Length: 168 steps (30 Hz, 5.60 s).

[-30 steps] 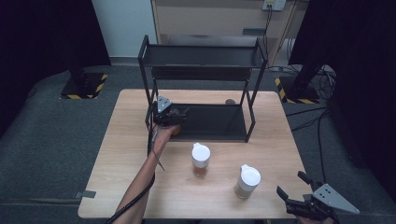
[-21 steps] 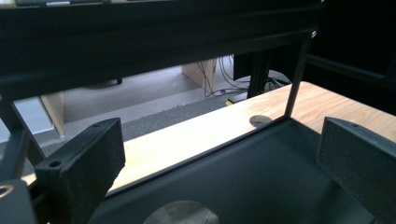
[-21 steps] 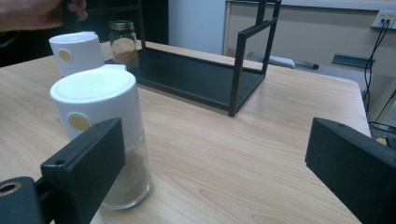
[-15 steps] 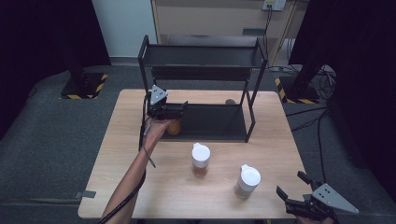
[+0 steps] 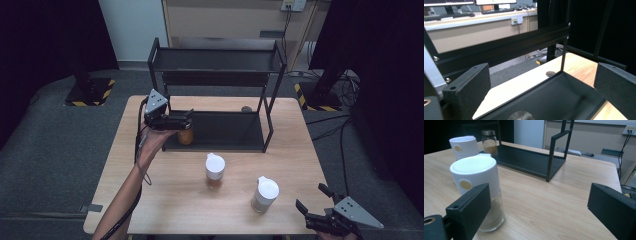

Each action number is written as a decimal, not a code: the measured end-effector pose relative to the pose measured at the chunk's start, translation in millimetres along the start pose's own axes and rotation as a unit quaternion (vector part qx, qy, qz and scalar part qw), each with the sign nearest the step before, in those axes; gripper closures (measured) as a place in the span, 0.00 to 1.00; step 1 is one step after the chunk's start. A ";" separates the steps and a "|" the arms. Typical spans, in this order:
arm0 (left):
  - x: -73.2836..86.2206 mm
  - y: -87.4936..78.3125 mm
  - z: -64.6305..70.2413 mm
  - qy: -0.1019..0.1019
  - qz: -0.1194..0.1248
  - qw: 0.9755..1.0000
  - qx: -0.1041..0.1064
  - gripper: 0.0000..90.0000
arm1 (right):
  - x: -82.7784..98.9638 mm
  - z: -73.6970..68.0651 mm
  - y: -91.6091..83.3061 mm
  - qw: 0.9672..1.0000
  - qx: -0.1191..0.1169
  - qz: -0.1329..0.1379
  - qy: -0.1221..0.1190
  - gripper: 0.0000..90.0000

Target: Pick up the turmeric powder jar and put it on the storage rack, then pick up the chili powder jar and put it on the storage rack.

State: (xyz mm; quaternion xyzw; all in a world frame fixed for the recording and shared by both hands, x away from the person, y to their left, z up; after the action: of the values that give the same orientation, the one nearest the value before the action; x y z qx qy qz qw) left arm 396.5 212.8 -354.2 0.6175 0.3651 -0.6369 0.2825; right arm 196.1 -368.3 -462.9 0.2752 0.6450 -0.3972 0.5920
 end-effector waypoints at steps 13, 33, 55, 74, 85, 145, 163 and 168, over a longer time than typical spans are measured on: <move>-12.7 -39.4 3.4 0.003 0.012 0.999 0.045 0.00 | -0.1 -0.4 0.4 1.000 0.002 -0.002 -0.002 0.06; 29.0 -107.9 19.8 0.000 0.015 0.998 0.066 0.00 | -0.5 -0.9 0.3 1.000 0.001 -0.002 -0.004 0.06; 107.0 -163.0 36.4 -0.036 0.023 0.998 0.049 0.00 | -0.4 -0.6 0.4 1.000 0.004 -0.002 -0.003 0.06; 151.9 -182.2 38.4 -0.041 0.009 0.998 0.036 0.01 | -0.5 -1.1 0.9 1.000 0.004 -0.002 -0.004 0.06; 155.5 -185.4 40.8 -0.022 0.003 0.999 0.039 0.01 | -0.3 -1.0 1.2 1.000 0.000 -0.001 -0.004 0.06; 156.2 -185.4 39.1 -0.039 -0.005 0.999 0.021 0.00 | -61.2 -15.4 38.4 0.998 -0.064 -0.003 -0.007 0.06; 156.1 -184.8 39.2 -0.039 -0.007 0.999 0.025 0.00 | -94.3 -41.5 96.1 0.992 -0.124 -0.032 -0.005 0.06; 156.2 -185.0 38.9 -0.040 -0.007 0.999 0.025 0.00 | -100.6 -49.2 109.3 0.990 -0.138 -0.037 -0.011 0.06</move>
State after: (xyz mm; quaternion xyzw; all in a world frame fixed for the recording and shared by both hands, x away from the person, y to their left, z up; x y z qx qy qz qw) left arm 211.8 301.5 -489.0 0.5958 0.3415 -0.6719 0.2774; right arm 274.4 -257.2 -385.3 0.1626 0.6970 -0.3290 0.6160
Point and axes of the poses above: each handheld gripper's, and its own axes: y roughly forward along the jaws, x roughly out of its underside, z roughly to its right, the point moved 8 cm from there along y, roughly forward along the jaws, and after that the axes turned 4 degrees about z, right-handed, at the moved point
